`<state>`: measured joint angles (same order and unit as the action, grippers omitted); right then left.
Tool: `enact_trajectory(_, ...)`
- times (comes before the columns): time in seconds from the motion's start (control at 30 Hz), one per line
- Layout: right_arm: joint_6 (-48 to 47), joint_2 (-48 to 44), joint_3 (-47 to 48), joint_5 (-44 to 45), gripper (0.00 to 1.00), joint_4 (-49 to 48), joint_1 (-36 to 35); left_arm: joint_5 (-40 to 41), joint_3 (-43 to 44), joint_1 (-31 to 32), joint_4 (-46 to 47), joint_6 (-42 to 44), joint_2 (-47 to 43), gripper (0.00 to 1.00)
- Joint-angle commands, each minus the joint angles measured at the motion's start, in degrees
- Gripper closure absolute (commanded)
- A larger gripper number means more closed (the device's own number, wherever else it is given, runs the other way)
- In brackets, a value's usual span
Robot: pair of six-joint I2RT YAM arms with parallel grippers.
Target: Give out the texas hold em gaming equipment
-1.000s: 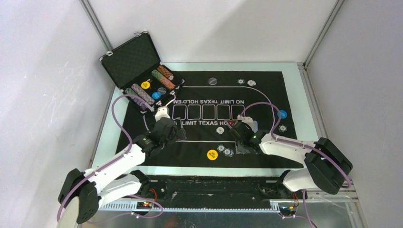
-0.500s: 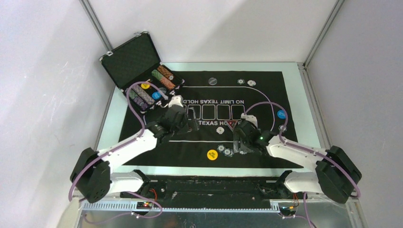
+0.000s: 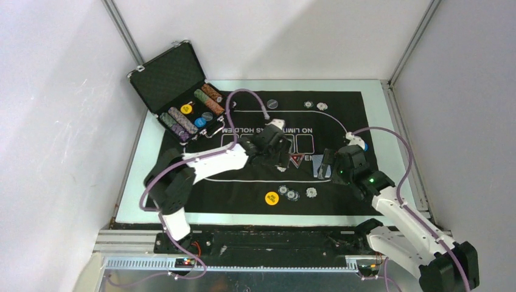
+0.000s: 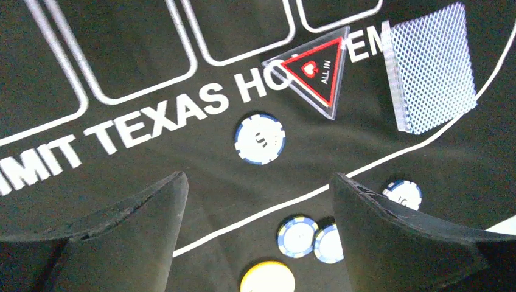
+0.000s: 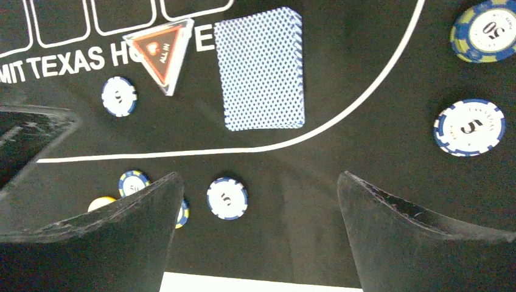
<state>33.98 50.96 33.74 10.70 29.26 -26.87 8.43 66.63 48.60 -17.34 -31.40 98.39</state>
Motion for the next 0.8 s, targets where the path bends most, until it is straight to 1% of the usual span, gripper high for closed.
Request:
enact_trajectory(0.0,-2.64,-2.15,-2.08,-3.41,0.0,0.25,4.42,-1.04,6.96,2.37,-5.18,5.58,6.55,0.08)
enact_trajectory(0.07,-2.75,-3.24,-3.17,-5.21,0.01,-0.78,5.83,-1.73,9.45,2.52,-6.4,6.15,9.05,0.11)
enact_trajectory(0.27,-2.95,-4.18,-4.64,-8.34,0.0,-1.9,7.95,-2.24,11.37,2.94,-8.81,7.71,13.5,0.2)
enact_trajectory(0.4,-3.1,-4.06,-4.98,-9.1,0.0,-2.3,8.23,-0.96,11.91,3.09,-8.53,7.77,14.76,0.23)
enact_trajectory(0.77,-3.07,-4.2,-5.21,-8.93,0.0,-2.44,8.42,1.49,14.86,3.21,-8.45,7.79,17.55,0.26)
